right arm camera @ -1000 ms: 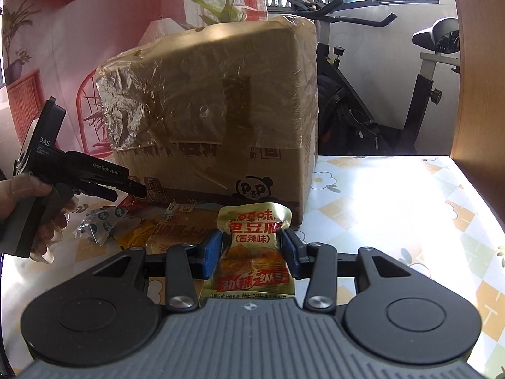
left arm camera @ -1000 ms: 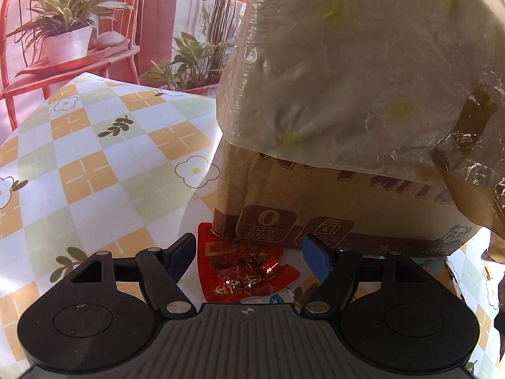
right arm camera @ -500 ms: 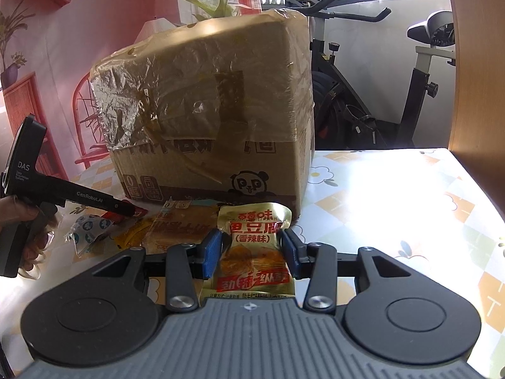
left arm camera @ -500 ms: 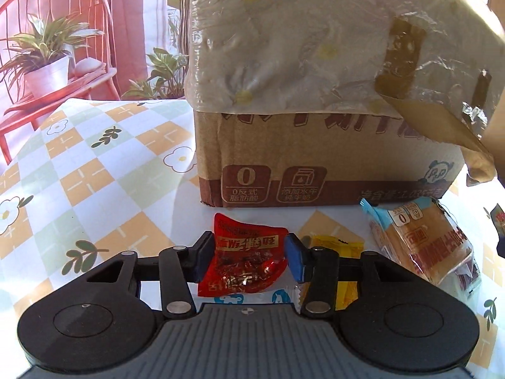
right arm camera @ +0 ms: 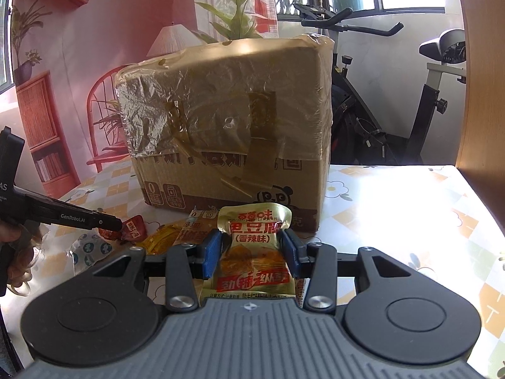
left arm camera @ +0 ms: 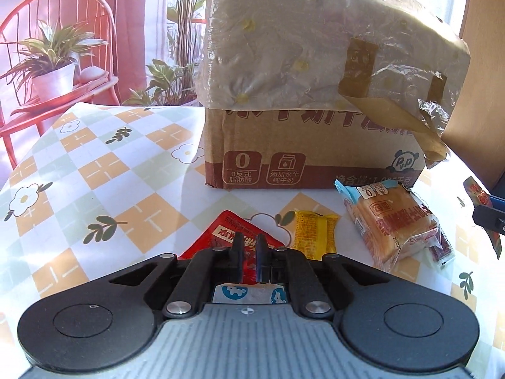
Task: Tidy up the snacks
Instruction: 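Grasp the red candy bag with the left tool while the right tool holds the yellow packet, then lift both held snacks and carry both tools over the box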
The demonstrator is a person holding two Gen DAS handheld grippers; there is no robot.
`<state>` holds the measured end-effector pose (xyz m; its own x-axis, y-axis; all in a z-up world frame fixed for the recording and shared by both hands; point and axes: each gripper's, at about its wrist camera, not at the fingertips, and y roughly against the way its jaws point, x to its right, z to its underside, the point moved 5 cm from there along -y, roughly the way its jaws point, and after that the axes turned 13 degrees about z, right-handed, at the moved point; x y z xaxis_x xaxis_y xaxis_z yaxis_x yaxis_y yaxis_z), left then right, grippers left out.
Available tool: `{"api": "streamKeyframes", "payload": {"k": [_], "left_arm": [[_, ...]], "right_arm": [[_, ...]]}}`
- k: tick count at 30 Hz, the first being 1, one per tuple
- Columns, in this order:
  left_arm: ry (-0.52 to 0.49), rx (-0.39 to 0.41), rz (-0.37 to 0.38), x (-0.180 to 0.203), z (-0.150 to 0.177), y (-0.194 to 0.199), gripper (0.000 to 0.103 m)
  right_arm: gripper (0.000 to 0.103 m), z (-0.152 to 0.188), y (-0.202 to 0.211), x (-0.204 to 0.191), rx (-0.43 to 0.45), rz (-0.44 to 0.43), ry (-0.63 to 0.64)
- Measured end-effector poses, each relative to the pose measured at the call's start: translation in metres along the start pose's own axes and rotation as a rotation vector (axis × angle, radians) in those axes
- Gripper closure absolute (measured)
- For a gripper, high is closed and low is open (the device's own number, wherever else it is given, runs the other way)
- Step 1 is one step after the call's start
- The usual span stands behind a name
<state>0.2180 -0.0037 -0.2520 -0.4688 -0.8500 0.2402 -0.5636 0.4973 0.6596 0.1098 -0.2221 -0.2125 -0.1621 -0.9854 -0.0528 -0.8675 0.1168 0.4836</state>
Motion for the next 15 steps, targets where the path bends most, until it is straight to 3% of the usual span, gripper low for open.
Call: {"api": "streamKeyframes", "payload": {"k": [3,5,10,15], "left_arm": [[0.010,0.013,0.042,-0.006,-0.005,0.004,0.087],[0.009,0.011,0.029,-0.013,-0.007,0.003,0.045],[0.000,-0.015,-0.015,-0.041,-0.013,-0.004,0.043],[-0.020,-0.077,0.009,-0.043,-0.002,-0.012,0.043]], "right_arm": [[0.059,-0.002,0.002,-0.002,0.008,-0.004,0.001],[0.059,-0.002,0.004,-0.004,0.009,-0.008,0.004],[0.059,-0.001,0.004,-0.006,0.003,-0.012,0.001],[0.059,-0.002,0.002,-0.006,-0.001,-0.012,-0.007]]}}
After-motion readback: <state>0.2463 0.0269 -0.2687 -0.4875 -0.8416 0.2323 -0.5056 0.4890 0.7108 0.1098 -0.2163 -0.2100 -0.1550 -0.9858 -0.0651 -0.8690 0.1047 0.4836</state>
